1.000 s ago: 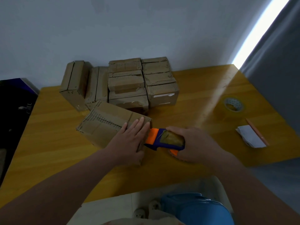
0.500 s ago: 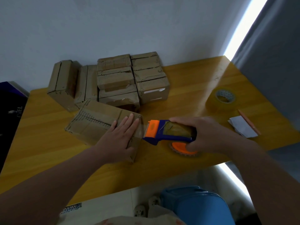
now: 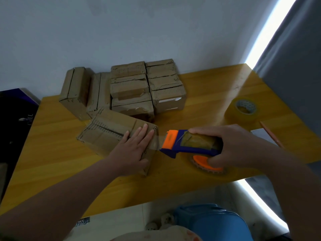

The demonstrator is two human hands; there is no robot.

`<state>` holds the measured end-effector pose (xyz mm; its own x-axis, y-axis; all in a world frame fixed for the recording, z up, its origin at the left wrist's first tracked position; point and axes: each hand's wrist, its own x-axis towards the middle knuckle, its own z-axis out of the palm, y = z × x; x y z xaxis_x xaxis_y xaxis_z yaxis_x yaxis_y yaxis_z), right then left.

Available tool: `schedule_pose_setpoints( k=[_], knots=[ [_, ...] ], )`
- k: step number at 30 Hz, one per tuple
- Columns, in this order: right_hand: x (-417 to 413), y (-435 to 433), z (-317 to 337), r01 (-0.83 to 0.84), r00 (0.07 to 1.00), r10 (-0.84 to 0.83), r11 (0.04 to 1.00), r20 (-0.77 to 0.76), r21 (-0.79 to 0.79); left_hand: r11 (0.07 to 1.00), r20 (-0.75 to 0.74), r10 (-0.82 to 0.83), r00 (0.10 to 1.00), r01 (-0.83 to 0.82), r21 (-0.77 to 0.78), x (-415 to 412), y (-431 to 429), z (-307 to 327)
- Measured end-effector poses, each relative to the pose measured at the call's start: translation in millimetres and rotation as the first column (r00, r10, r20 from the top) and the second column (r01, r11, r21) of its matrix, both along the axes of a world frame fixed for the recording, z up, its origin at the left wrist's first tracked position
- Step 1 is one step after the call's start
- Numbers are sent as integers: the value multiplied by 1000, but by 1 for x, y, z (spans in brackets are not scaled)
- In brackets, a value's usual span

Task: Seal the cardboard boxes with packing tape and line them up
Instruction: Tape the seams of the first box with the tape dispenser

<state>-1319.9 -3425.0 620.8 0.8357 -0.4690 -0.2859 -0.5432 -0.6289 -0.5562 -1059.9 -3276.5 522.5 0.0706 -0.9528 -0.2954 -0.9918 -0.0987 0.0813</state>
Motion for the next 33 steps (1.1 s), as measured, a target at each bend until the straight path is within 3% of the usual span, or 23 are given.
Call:
schedule_pose_setpoints(
  k=[8, 18, 23, 27, 30, 33],
  knots=[
    [28, 13, -2, -67, 979, 48, 993, -197, -96, 1000, 35, -3, 999, 4, -22, -5, 1, 2],
    [95, 14, -22, -100, 968, 71, 989, -239, -109, 999, 12, -11, 1000, 12, -45, -3, 2, 2],
    [113, -5, -18, -67, 954, 72, 997, -292, 26, 1000, 20, -19, 1000, 20, -25, 1, 2, -1],
    [121, 2, -51, -87, 894, 122, 991, -432, 99, 999, 0, -29, 1000, 29, -41, 5, 1, -5],
    [119, 11, -73, 16, 893, 27, 996, -450, 92, 997, -132, 22, 991, -32, -71, 6, -1, 3],
    [114, 7, -67, 70, 885, -75, 997, -459, -28, 961, -181, 211, 961, -238, -141, 18, -3, 15]
  ],
)
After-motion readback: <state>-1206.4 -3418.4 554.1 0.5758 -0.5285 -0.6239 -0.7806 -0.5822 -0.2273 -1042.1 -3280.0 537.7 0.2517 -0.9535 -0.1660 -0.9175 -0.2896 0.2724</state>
